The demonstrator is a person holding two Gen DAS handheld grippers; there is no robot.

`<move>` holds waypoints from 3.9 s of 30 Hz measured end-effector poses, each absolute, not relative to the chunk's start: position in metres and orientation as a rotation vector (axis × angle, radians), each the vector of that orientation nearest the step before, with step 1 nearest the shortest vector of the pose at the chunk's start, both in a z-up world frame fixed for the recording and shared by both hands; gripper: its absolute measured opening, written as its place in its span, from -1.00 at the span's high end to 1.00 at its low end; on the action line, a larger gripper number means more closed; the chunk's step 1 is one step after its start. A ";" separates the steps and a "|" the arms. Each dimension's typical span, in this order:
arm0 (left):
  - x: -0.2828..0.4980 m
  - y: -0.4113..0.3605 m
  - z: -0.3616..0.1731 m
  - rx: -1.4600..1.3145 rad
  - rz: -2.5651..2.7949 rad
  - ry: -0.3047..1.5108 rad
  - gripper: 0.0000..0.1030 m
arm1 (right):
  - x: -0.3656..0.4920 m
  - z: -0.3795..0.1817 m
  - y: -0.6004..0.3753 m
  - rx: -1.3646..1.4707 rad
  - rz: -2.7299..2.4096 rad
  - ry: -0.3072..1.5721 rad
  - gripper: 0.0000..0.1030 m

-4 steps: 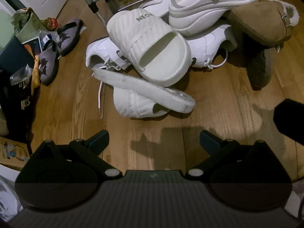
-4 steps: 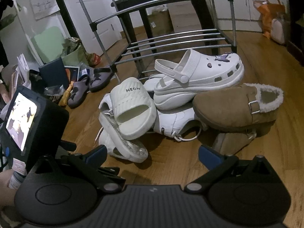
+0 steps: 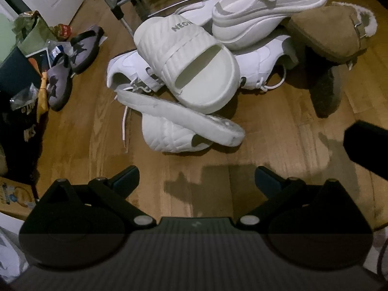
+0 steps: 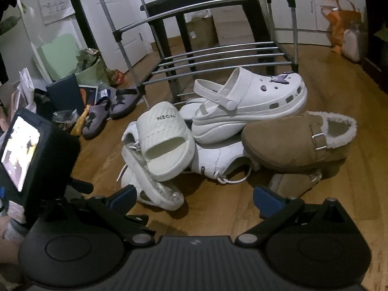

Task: Organize scattered shoes
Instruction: 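Move the left tool toward the white Croc with purple charm on the heap, then grasp the white Croc with the left tool and lift it off the heap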

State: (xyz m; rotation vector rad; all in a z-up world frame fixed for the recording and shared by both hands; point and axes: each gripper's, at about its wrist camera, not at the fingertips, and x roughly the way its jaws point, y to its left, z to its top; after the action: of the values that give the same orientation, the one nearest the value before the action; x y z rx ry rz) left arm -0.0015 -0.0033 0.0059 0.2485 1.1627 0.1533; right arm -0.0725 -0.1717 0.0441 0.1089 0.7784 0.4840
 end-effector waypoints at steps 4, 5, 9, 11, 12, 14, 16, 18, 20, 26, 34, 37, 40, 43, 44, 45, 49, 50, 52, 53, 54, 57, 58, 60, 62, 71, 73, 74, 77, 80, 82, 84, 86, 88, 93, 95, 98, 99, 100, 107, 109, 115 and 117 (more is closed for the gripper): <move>-0.003 -0.006 0.011 0.235 0.131 1.145 -1.00 | -0.068 0.042 -0.177 0.107 0.445 0.804 -0.99; -0.003 -0.007 0.012 0.232 0.126 1.140 -1.00 | -0.067 0.042 -0.179 0.106 0.435 0.810 -0.99; -0.012 -0.011 0.020 0.252 0.107 1.089 -1.00 | -0.061 0.039 -0.181 0.089 0.388 0.831 -0.99; -0.014 -0.012 0.025 0.246 0.094 1.069 -1.00 | -0.061 0.040 -0.185 0.097 0.380 0.824 -0.99; -0.015 -0.012 0.027 0.238 0.088 1.060 -1.00 | -0.060 0.042 -0.189 0.100 0.379 0.821 -0.99; -0.012 -0.013 0.036 0.231 0.075 1.049 -1.00 | -0.059 0.044 -0.194 0.102 0.374 0.813 -0.99; -0.012 -0.014 0.041 0.243 0.067 1.038 -1.00 | -0.060 0.046 -0.192 0.092 0.358 0.802 -0.99; -0.014 -0.015 0.047 0.267 0.066 1.023 -1.00 | -0.060 0.048 -0.194 0.097 0.353 0.797 -0.99; -0.010 -0.020 0.054 0.289 0.086 1.002 -1.00 | -0.061 0.049 -0.196 0.101 0.347 0.793 -0.99; -0.010 -0.016 0.056 0.262 0.088 1.005 -1.00 | -0.053 0.046 -0.204 0.123 0.338 0.817 -0.99; -0.012 -0.023 0.029 0.289 0.058 1.081 -1.00 | -0.049 0.029 -0.208 0.165 0.349 0.815 0.10; -0.008 -0.017 0.031 0.256 0.082 1.067 -1.00 | -0.037 0.027 -0.211 0.214 0.394 0.789 0.72; 0.018 -0.007 0.039 0.188 0.067 1.021 -1.00 | -0.008 0.038 -0.205 0.215 0.424 0.758 0.87; 0.065 0.004 0.047 0.143 0.064 0.941 -1.00 | 0.017 0.059 -0.200 0.175 0.396 0.731 0.79; 0.080 0.005 0.051 0.151 0.086 0.912 -1.00 | 0.023 0.066 -0.199 0.176 0.383 0.722 0.62; 0.094 0.004 0.056 0.160 0.101 0.909 -1.00 | 0.027 0.071 -0.199 0.178 0.369 0.716 0.44; 0.114 -0.011 0.071 0.231 0.140 0.872 -1.00 | 0.047 0.087 -0.201 0.198 0.294 0.674 -0.41; 0.116 -0.017 0.074 0.252 0.131 0.854 -1.00 | 0.055 0.090 -0.201 0.196 0.285 0.676 -0.41; 0.130 -0.029 0.075 0.252 0.094 0.827 -1.00 | 0.074 0.093 -0.202 0.202 0.266 0.706 -0.41; 0.135 -0.032 0.074 0.248 0.092 0.824 -1.00 | 0.077 0.094 -0.204 0.213 0.258 0.710 -0.41; 0.144 -0.034 0.070 0.251 0.089 0.827 -1.00 | 0.080 0.096 -0.208 0.231 0.244 0.715 -0.41; 0.168 -0.033 0.055 0.227 0.117 0.858 -1.00 | 0.069 0.092 -0.227 0.330 0.212 0.709 -0.50; 0.169 -0.029 0.056 0.207 0.115 0.856 -1.00 | 0.064 0.089 -0.233 0.354 0.213 0.708 -0.54; 0.175 -0.021 0.055 0.101 0.080 0.850 -1.00 | 0.059 0.080 -0.241 0.355 0.200 0.727 -0.54; 0.180 -0.014 0.054 -0.005 0.046 0.843 -1.00 | 0.057 0.068 -0.250 0.327 0.157 0.760 -0.54; 0.179 -0.037 0.052 -0.151 -0.042 0.685 -1.00 | 0.063 0.036 -0.263 0.338 0.129 0.840 -0.54; 0.178 -0.042 0.050 -0.151 -0.104 0.654 -1.00 | 0.063 0.026 -0.266 0.351 0.127 0.868 -0.54; 0.184 -0.048 0.046 -0.128 -0.108 0.672 -1.00 | 0.063 0.023 -0.266 0.357 0.127 0.882 -0.54; 0.217 -0.064 0.027 -0.067 -0.122 0.771 -1.00 | 0.060 0.011 -0.267 0.362 0.125 0.921 -0.54; 0.226 -0.079 0.025 -0.023 -0.201 0.744 -0.27 | 0.056 0.001 -0.267 0.355 0.115 0.955 -0.54; 0.220 -0.096 0.028 0.105 -0.234 0.713 0.51 | 0.054 -0.004 -0.270 0.360 0.103 0.965 -0.54; 0.213 -0.106 0.034 0.119 -0.283 0.696 1.00 | 0.054 -0.009 -0.272 0.366 0.086 0.980 -0.54; 0.212 -0.109 0.037 0.086 -0.282 0.714 1.00 | 0.055 -0.014 -0.273 0.371 0.068 0.996 -0.54; 0.215 -0.109 0.034 0.093 -0.255 0.723 1.00 | 0.055 -0.016 -0.275 0.378 0.062 1.009 -0.54; 0.234 -0.087 0.028 0.005 -0.238 0.776 0.67 | 0.054 -0.018 -0.272 0.379 0.072 1.019 -0.55; 0.248 -0.070 0.024 -0.147 -0.230 0.854 -0.17 | 0.054 -0.019 -0.273 0.380 0.075 1.027 -0.56; 0.244 -0.056 0.021 -0.375 -0.287 0.866 -0.43 | 0.058 -0.022 -0.274 0.380 0.082 1.044 -0.56; 0.240 -0.058 0.022 -0.385 -0.310 0.831 -0.51 | 0.058 -0.023 -0.275 0.380 0.081 1.048 -0.56; 0.240 -0.062 0.022 -0.372 -0.327 0.822 -0.68 | 0.059 -0.025 -0.276 0.381 0.079 1.052 -0.56; 0.240 -0.103 0.019 -0.151 -0.281 0.839 0.23 | 0.064 -0.037 -0.282 0.398 0.060 1.087 -0.56; 0.240 -0.092 0.027 -0.200 -0.285 0.833 0.84 | 0.066 -0.040 -0.282 0.404 0.065 1.095 -0.56; 0.223 -0.050 0.048 -0.477 -0.326 0.899 0.59 | 0.075 -0.055 -0.287 0.439 0.055 1.125 -0.57; 0.219 -0.054 0.051 -0.443 -0.344 0.900 0.44 | 0.079 -0.061 -0.288 0.450 0.052 1.139 -0.57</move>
State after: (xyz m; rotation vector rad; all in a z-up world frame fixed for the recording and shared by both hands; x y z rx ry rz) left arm 0.2191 -0.0540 0.0513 -0.4431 0.8996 -0.3436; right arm 0.0788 -0.2879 -0.0613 0.4502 1.1394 0.0519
